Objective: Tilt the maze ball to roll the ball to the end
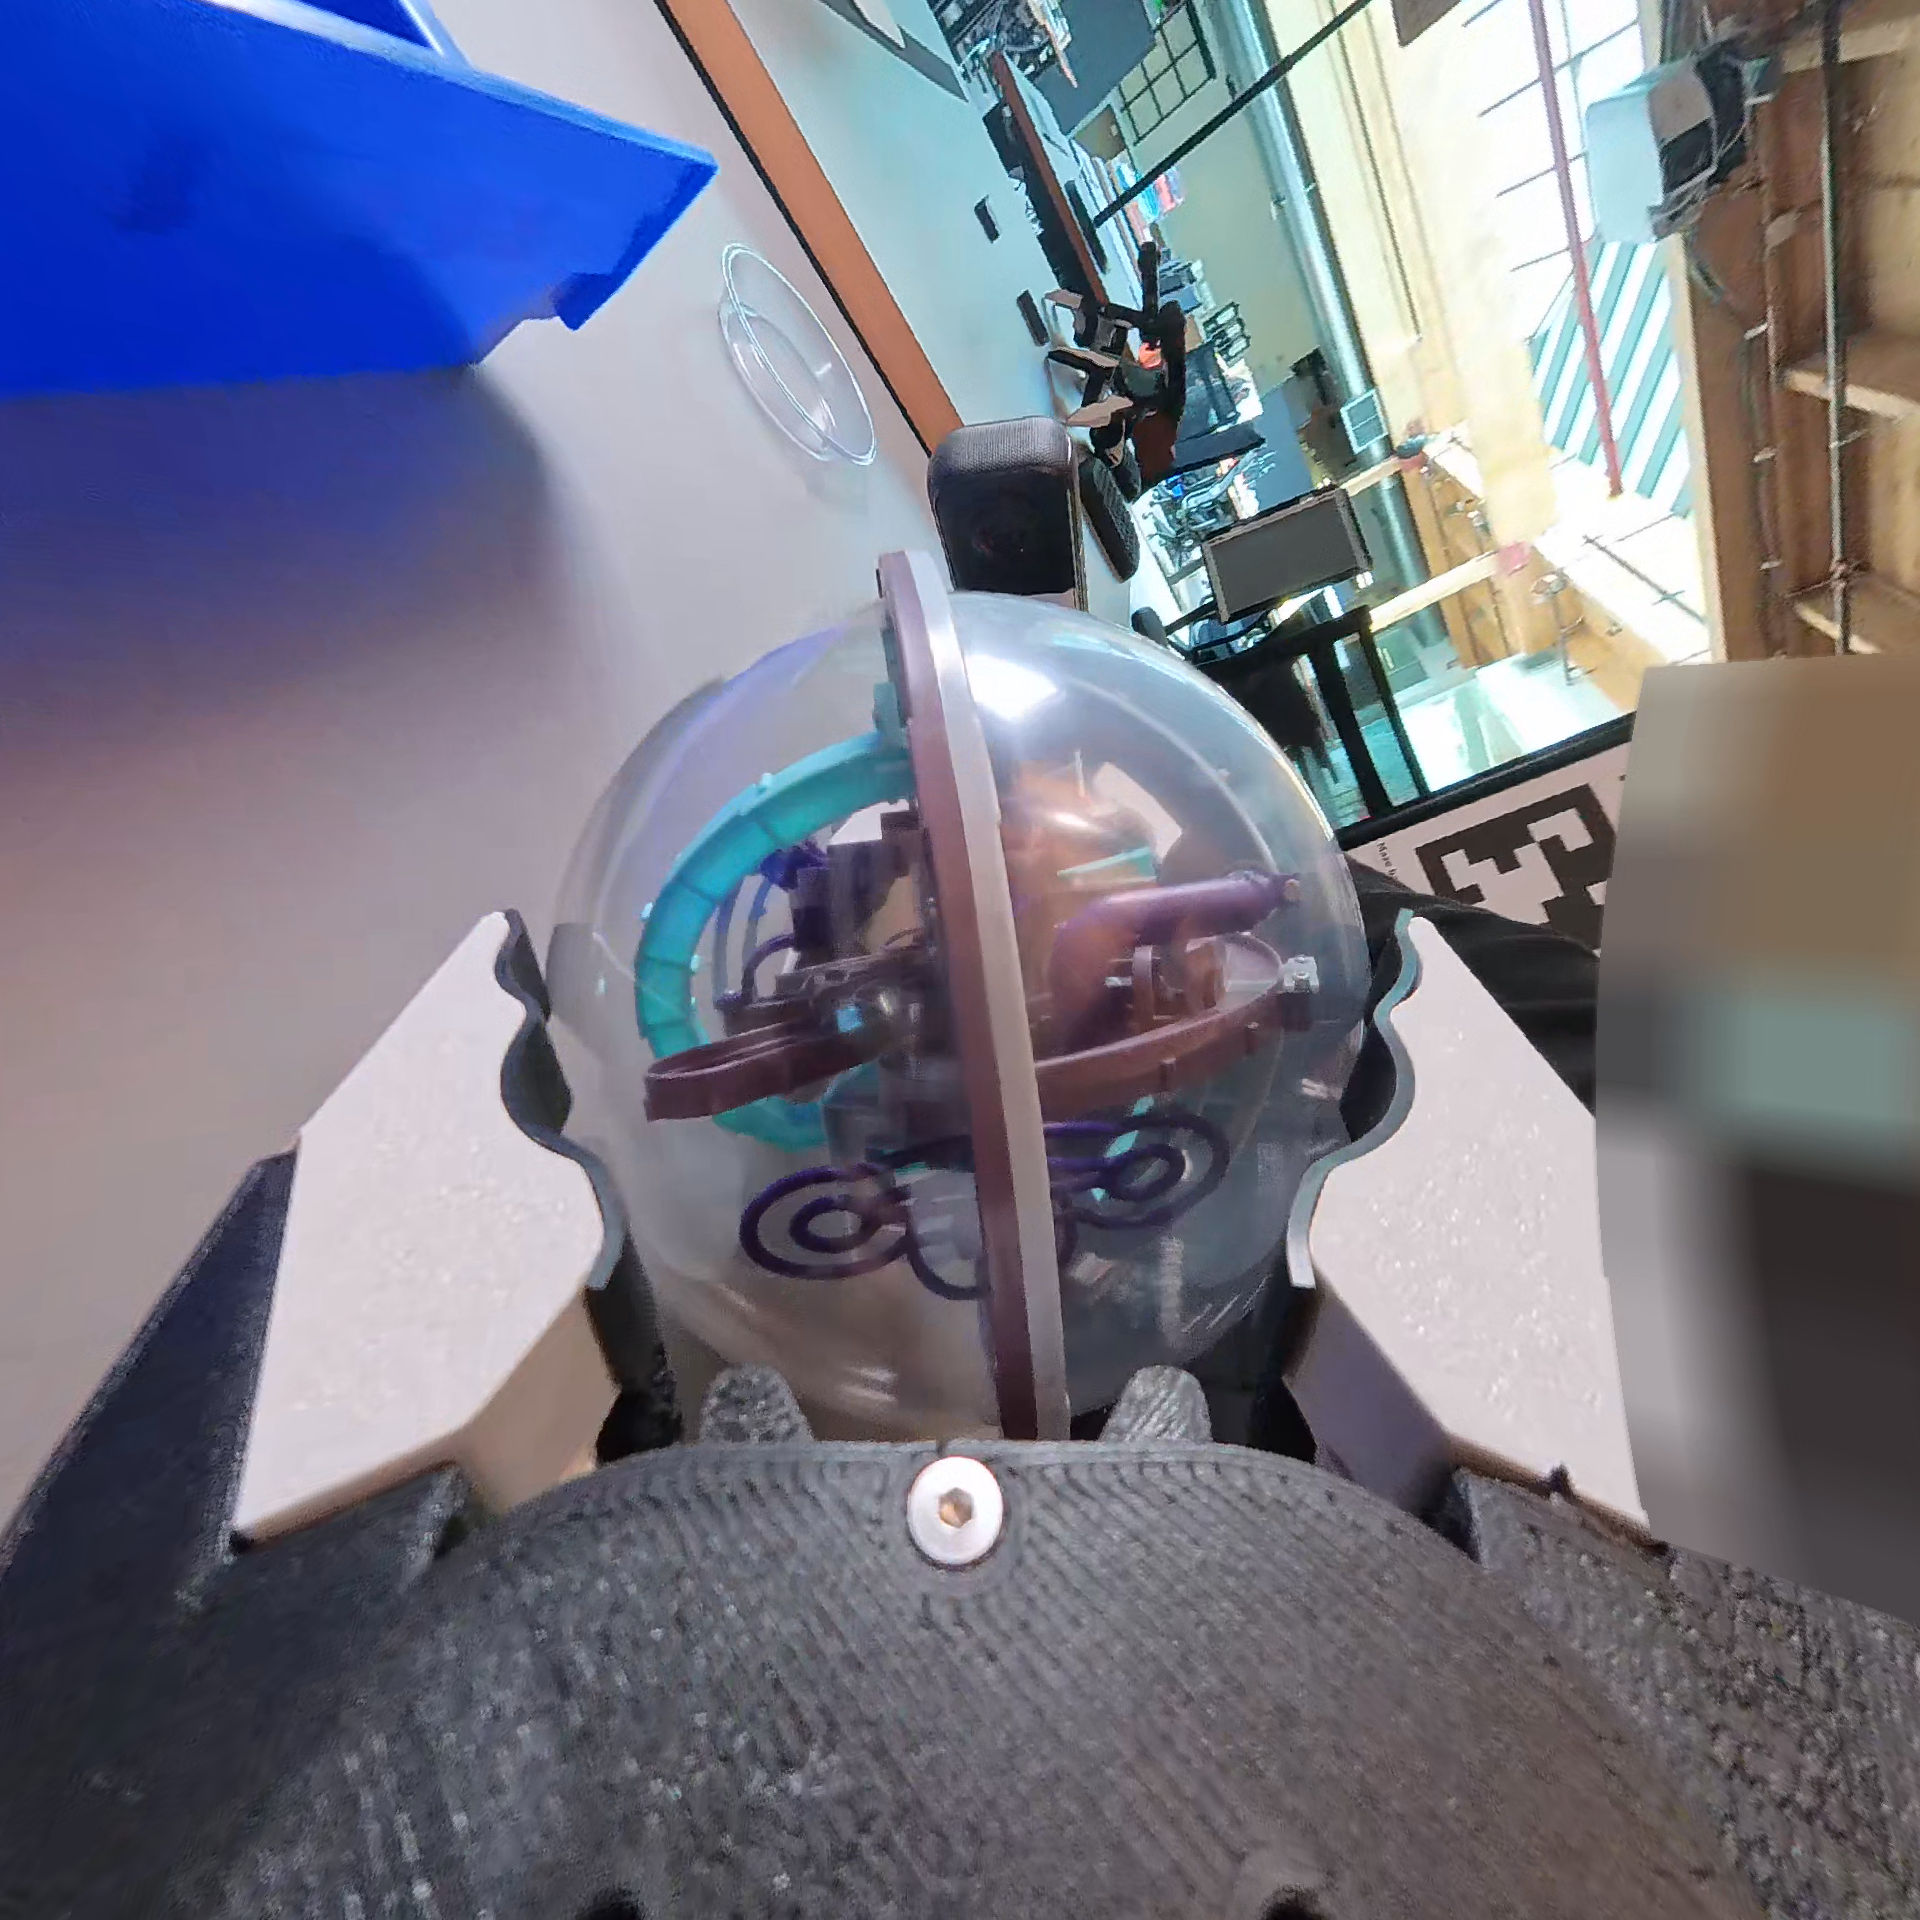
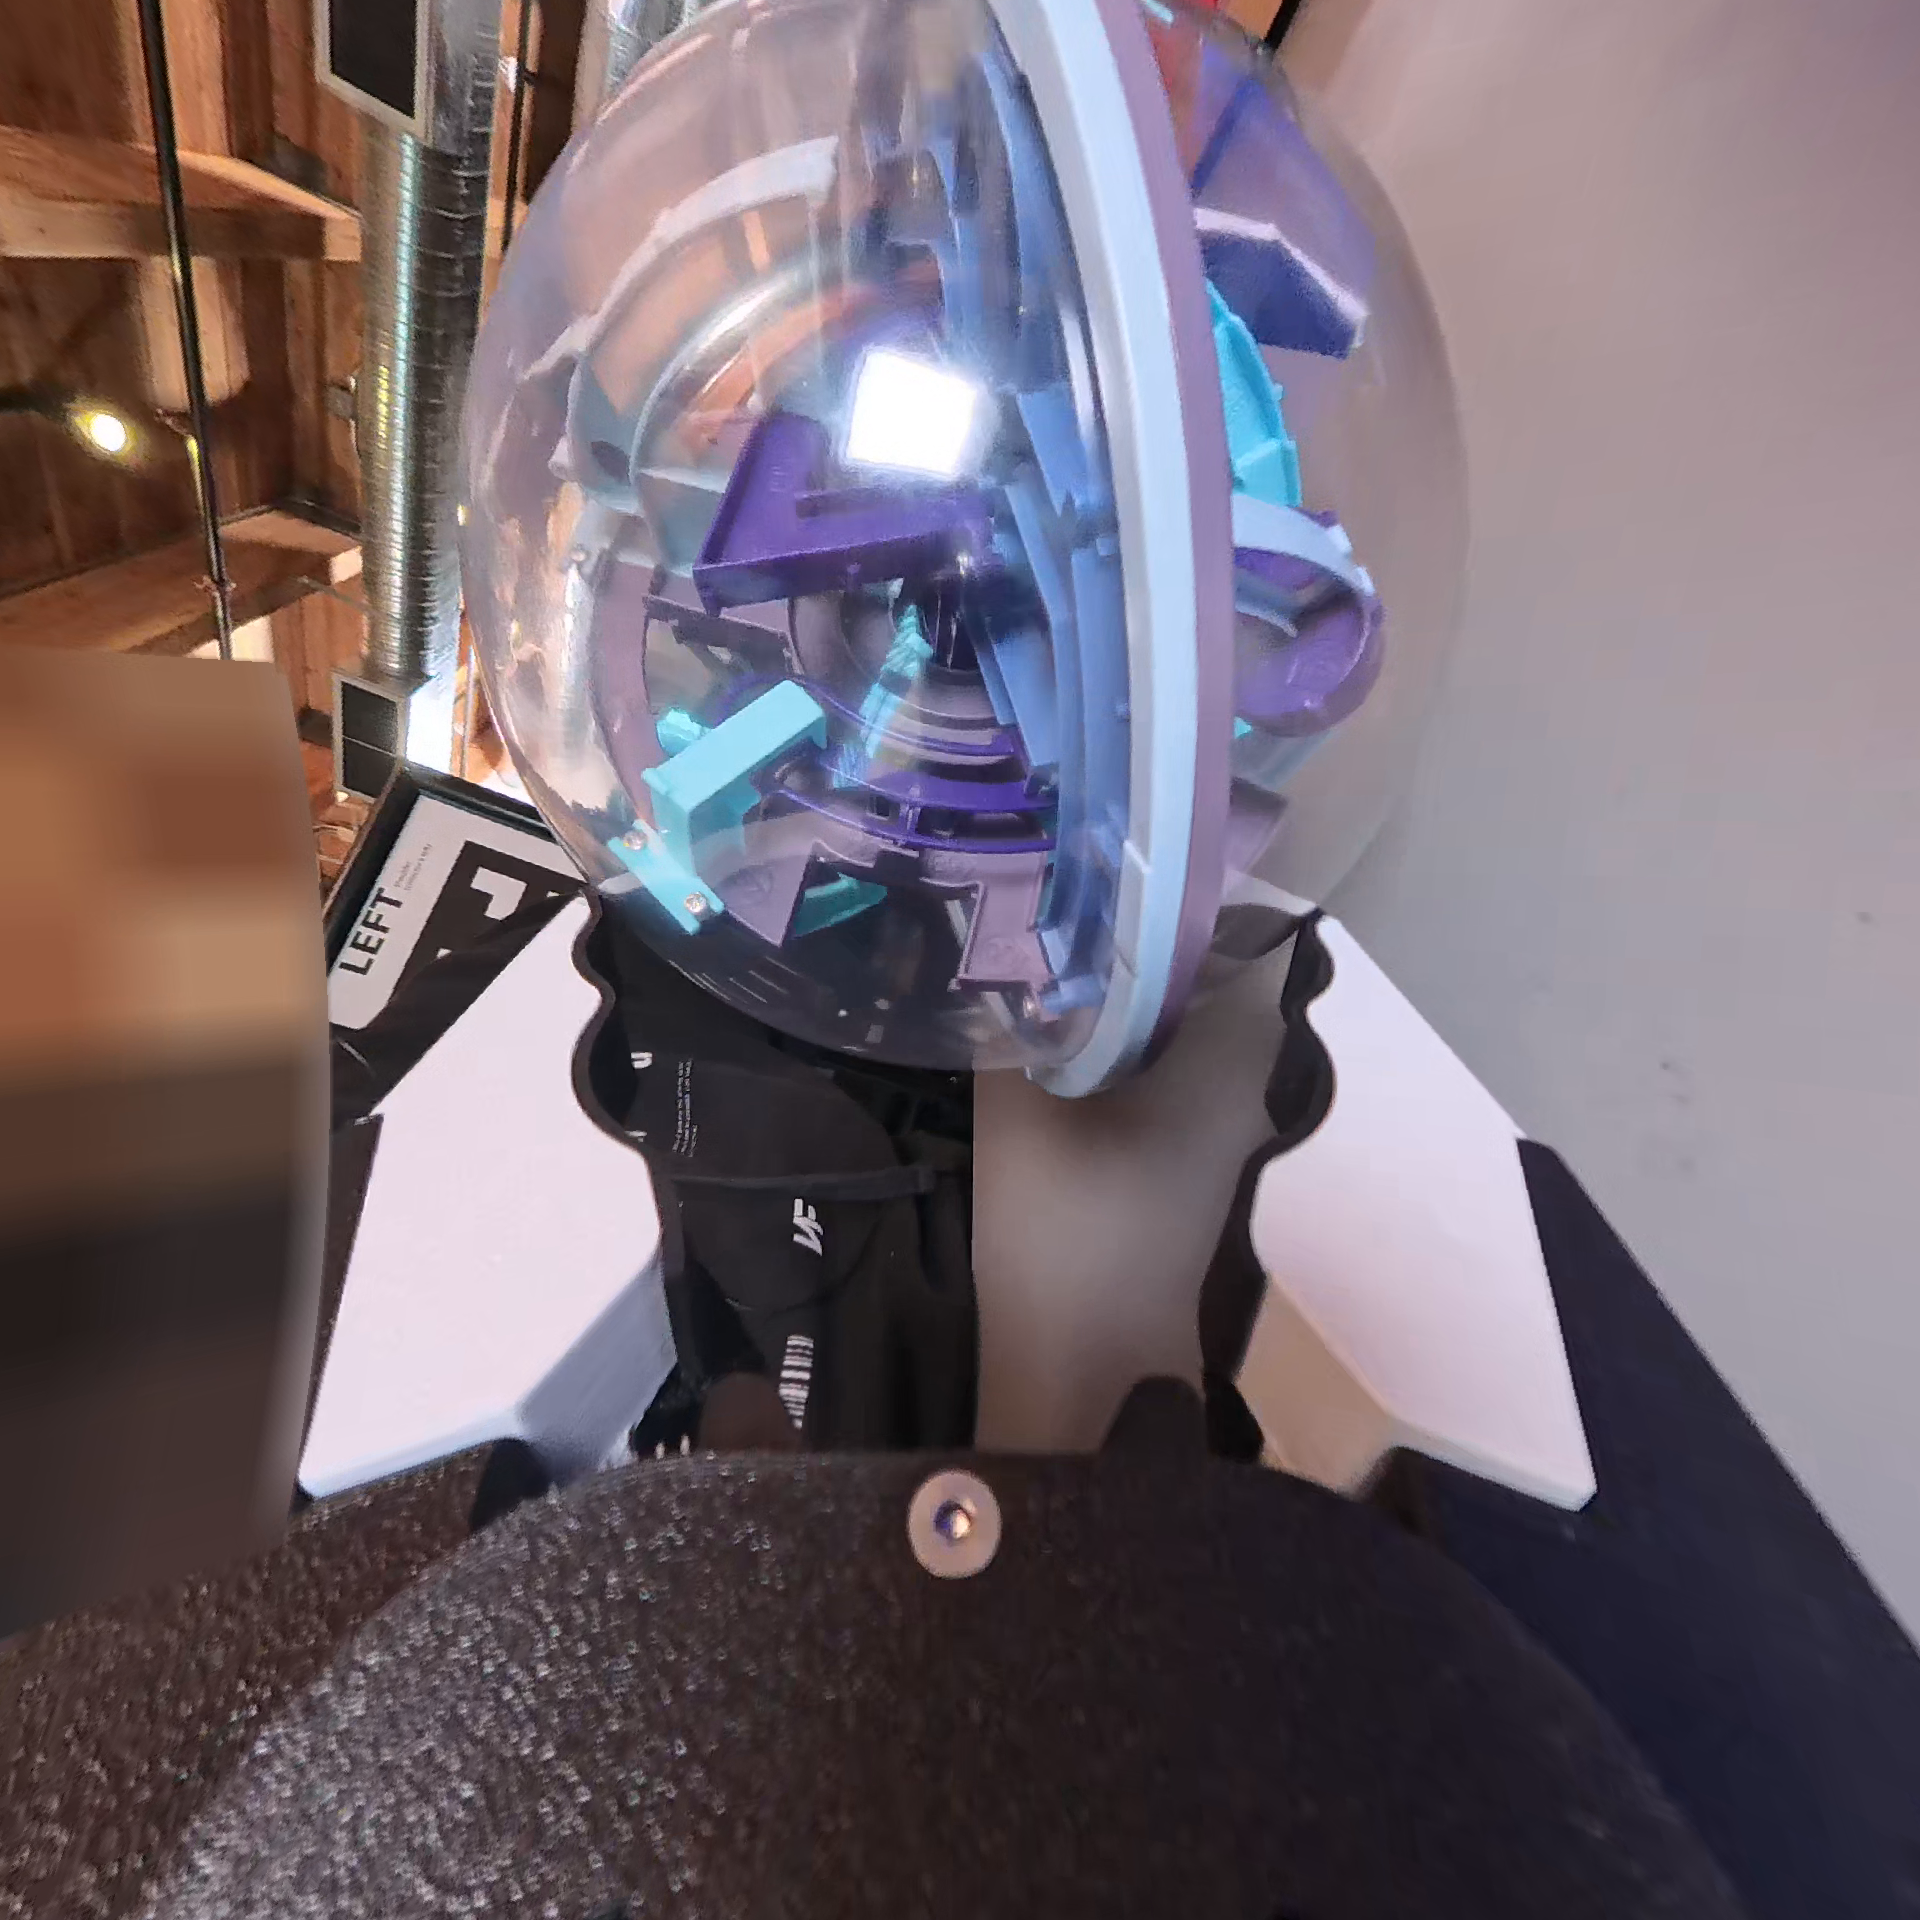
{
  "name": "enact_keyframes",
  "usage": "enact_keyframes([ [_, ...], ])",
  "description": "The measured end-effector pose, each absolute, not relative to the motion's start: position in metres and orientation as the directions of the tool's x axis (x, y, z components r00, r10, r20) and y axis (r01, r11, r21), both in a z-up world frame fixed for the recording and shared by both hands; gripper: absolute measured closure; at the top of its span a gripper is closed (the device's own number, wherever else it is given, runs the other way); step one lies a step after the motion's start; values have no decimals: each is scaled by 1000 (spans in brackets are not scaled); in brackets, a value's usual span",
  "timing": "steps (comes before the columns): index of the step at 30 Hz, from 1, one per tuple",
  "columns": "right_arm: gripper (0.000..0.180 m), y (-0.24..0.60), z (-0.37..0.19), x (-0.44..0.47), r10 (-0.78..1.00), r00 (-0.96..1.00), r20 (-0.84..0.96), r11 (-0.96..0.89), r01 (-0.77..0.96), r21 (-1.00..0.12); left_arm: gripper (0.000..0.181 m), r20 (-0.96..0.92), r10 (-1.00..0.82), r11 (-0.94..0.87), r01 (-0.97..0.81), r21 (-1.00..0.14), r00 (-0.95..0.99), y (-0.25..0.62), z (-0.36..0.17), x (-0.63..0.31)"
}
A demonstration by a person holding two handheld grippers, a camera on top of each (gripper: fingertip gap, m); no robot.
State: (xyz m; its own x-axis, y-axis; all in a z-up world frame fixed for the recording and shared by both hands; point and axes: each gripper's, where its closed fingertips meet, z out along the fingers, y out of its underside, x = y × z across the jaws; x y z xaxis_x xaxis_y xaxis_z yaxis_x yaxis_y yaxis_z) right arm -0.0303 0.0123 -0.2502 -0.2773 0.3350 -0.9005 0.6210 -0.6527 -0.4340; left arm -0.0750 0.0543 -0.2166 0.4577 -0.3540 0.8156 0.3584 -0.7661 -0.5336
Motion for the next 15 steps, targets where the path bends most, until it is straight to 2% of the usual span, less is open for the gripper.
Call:
enact_keyframes([
  [7,56,10,-257,-23,297,-245,-923,-626,680,-381,33,855,-320,-787,387,-480,408,58,-225,-72],
  [8,64,7,-259,-21,287,-241,-927,-615,696,-371,34,860,-314,-791,391,-471,402,58,-226,-72],
  [9,61,4,-261,-19,279,-236,-931,-598,716,-361,35,865,-306,-791,399,-464,398,59,-227,-73],
  [10,66,0,-265,-15,275,-231,-934,-573,741,-351,35,868,-299,-788,409,-459,397,60,-228,-74],
  [13,86,-14,-271,-6,263,-232,-936,-499,798,-338,53,877,-281,-767,458,-449,390,65,-228,-84],
  [15,99,-18,-275,-3,269,-230,-935,-473,814,-336,56,878,-262,-768,464,-442,402,66,-233,-87],
])
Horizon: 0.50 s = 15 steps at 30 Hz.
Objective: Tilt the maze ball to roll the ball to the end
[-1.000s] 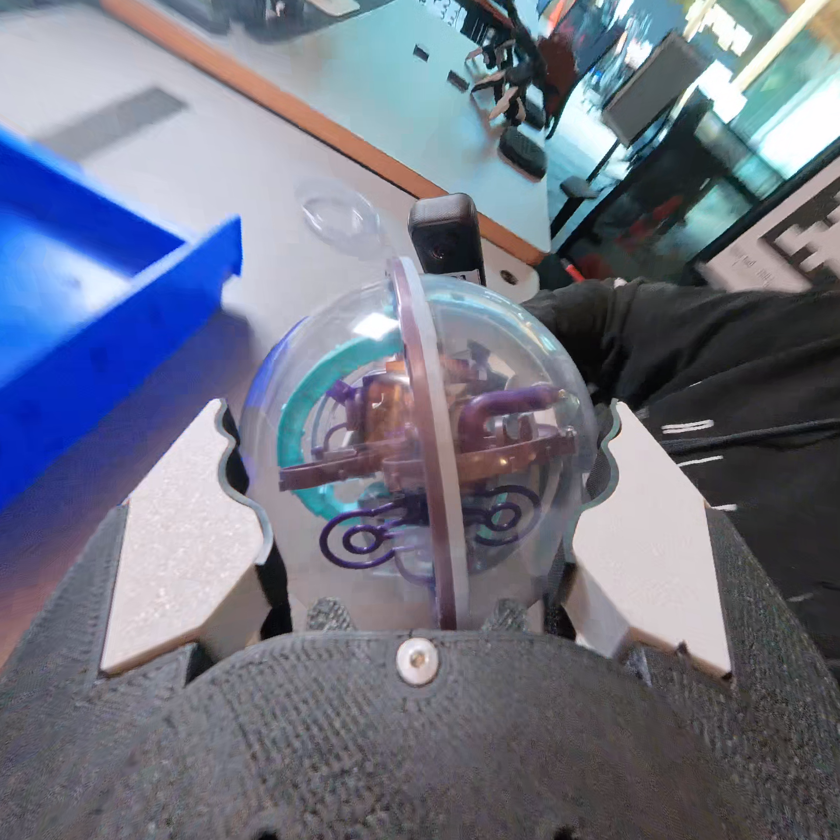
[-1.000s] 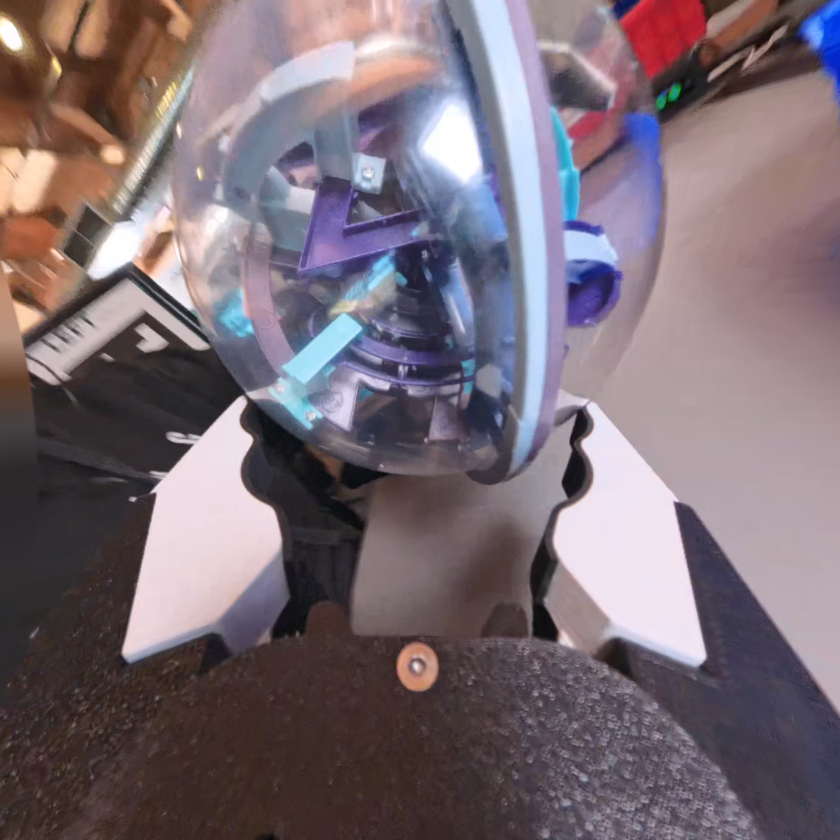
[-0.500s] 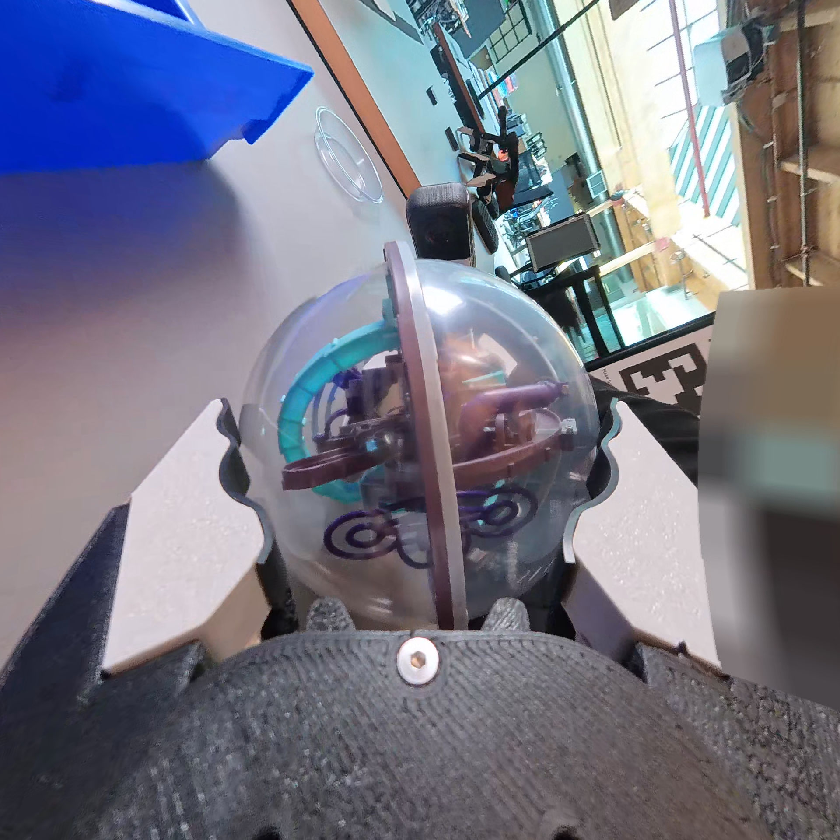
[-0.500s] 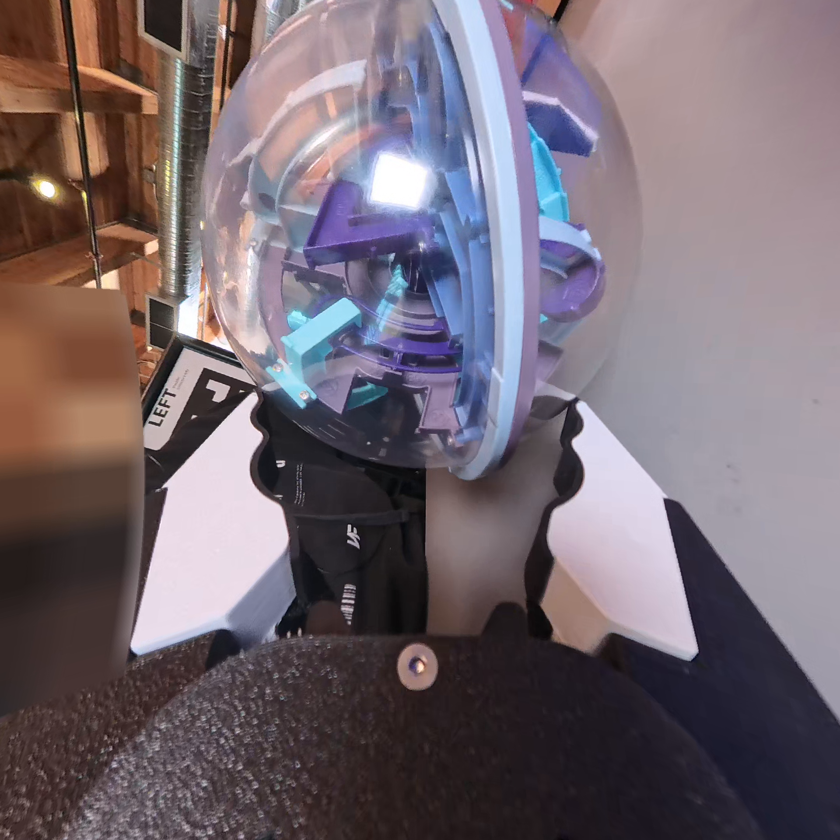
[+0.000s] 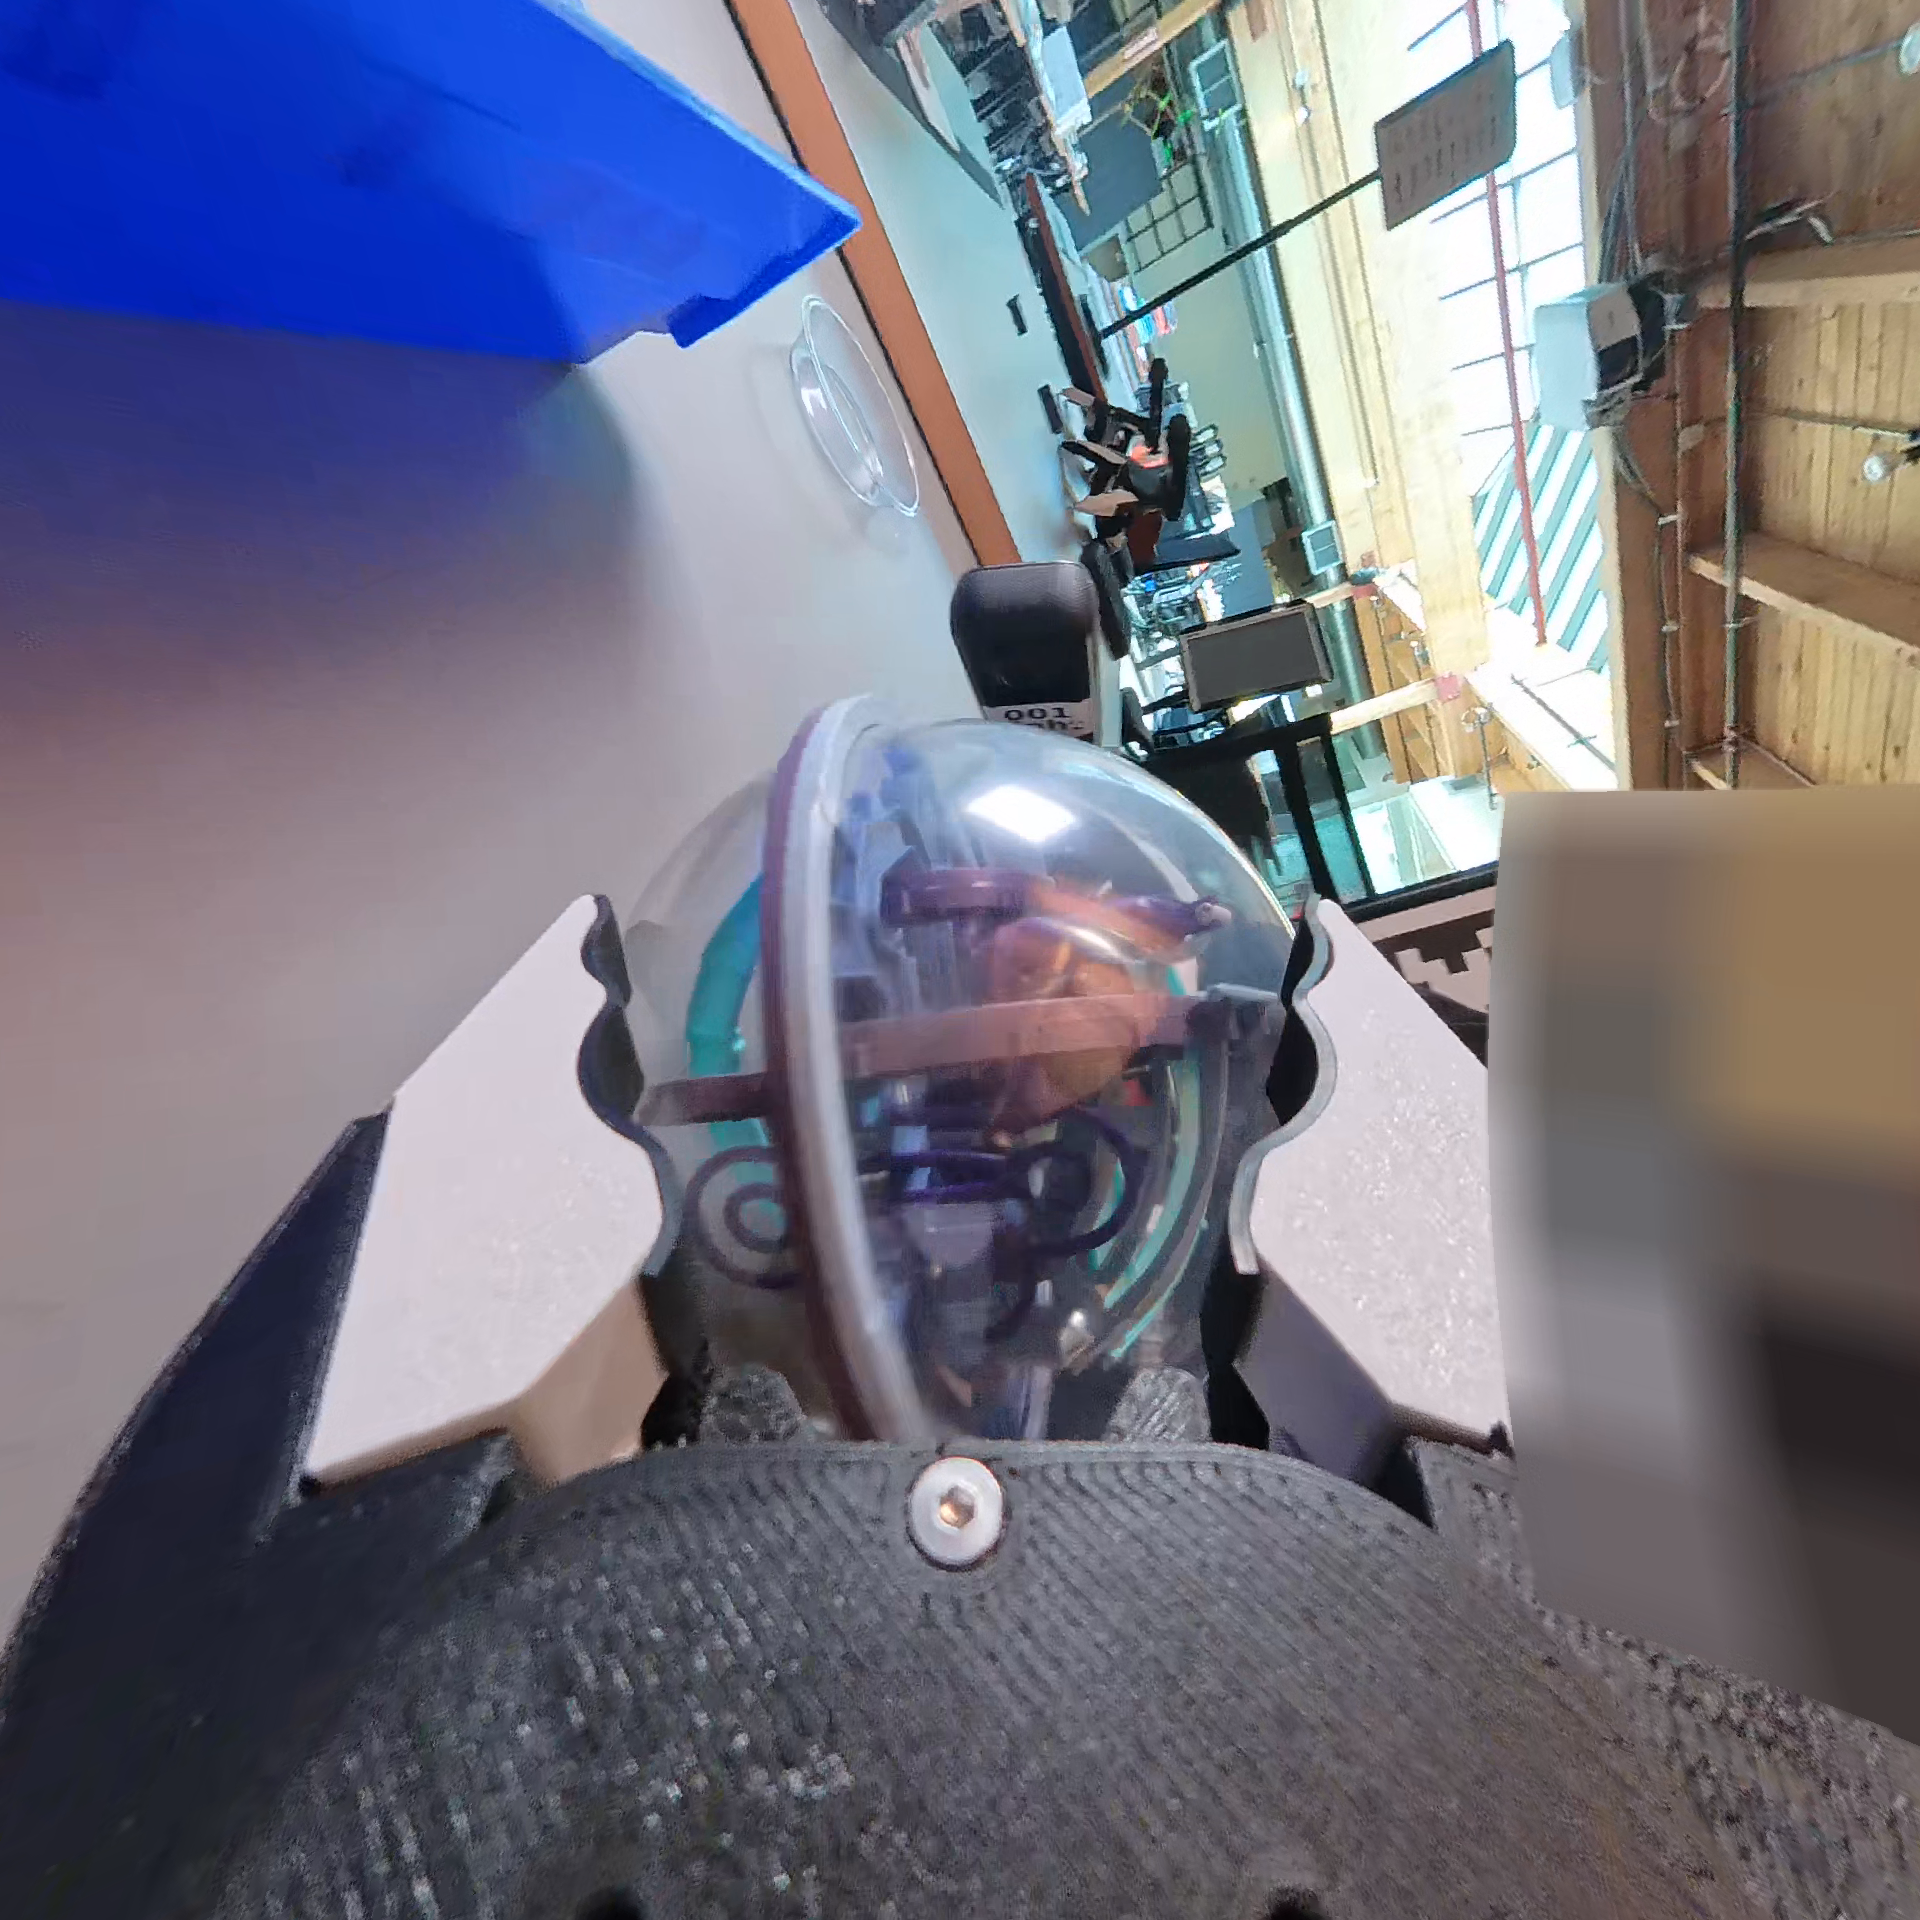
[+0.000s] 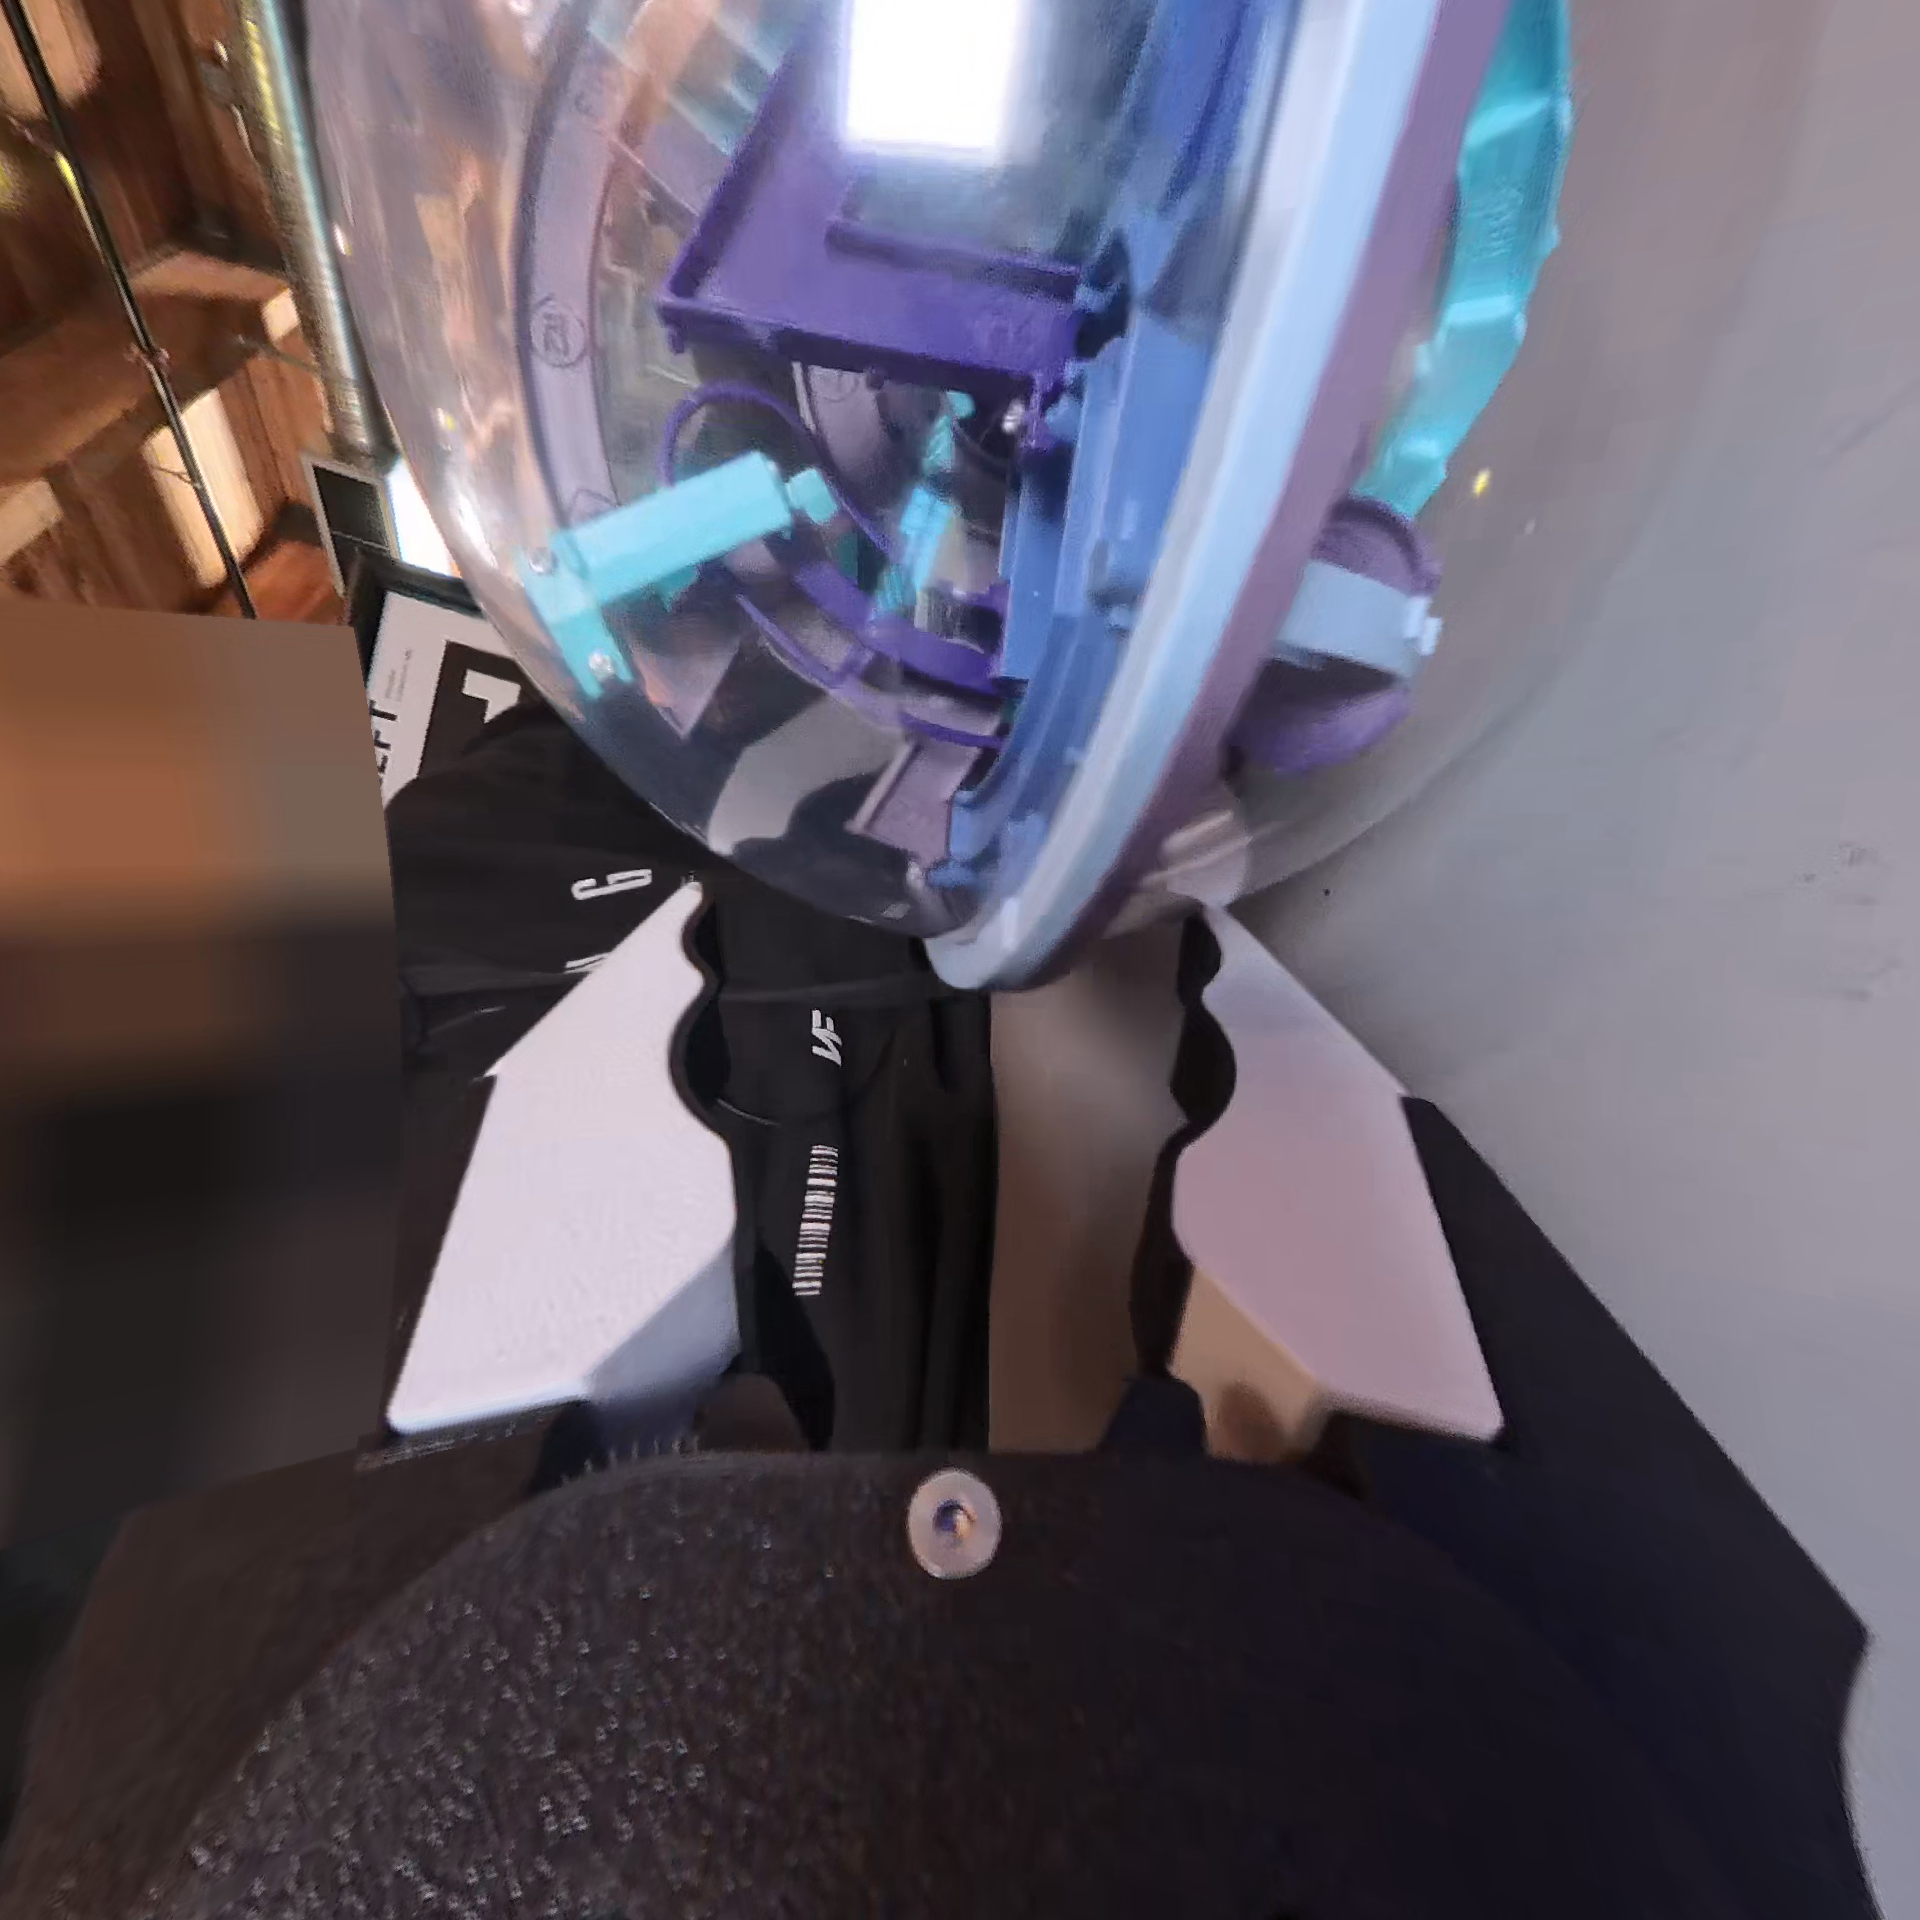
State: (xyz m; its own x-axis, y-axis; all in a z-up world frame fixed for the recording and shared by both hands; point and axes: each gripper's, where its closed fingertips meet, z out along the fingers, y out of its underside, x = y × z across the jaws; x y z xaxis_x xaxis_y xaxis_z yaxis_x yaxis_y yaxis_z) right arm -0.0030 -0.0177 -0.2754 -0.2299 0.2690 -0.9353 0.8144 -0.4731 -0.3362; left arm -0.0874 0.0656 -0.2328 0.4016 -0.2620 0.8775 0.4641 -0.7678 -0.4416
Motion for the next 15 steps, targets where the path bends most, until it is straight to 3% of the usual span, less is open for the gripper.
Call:
enact_keyframes([
  [7,145,-1,-277,-2,310,-267,-912,-485,781,-394,66,851,-256,-708,510,-488,459,71,-231,-107],
  [8,165,2,-271,-2,304,-294,-906,-498,762,-414,67,848,-254,-703,513,-492,465,71,-230,-110],
  [15,173,28,-256,-4,440,-357,-824,-533,634,-560,73,828,-276,-666,524,-531,488,70,-227,-124],
])
